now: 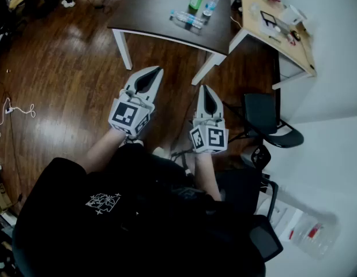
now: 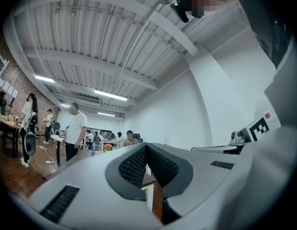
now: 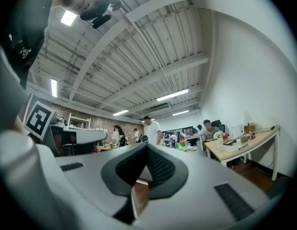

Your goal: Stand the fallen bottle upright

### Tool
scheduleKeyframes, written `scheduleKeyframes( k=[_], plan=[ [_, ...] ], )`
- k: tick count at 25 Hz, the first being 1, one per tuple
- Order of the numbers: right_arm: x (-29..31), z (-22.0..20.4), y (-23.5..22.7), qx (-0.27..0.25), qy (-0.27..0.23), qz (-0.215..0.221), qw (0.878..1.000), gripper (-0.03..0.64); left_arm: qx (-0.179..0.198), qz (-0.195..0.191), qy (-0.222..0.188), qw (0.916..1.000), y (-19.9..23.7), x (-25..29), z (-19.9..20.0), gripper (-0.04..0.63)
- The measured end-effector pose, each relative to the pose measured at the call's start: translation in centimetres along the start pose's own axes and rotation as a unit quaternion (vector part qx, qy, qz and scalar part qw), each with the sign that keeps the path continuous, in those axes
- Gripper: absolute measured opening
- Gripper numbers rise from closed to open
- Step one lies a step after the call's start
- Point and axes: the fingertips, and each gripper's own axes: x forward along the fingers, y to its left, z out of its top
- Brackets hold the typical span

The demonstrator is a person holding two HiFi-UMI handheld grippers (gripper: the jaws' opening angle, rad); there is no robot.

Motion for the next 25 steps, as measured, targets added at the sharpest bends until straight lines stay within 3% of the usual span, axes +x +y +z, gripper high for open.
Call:
scheduleKeyframes(
  k=[13,25],
  plan=[
    [5.4,-0.5,-5.3,0.005,0.005,0.007,1.000,0.023,-0.009,-0.007,0.004,0.9999,1.4,7.7,-1.9,-0.002],
    [20.6,-1.0,-8.6,0.011,0.009,-0.021,1.000,0.023,-0.009,-0.044,0.001,0.9990,13.0,19.1,-1.9,-0.002]
  ],
)
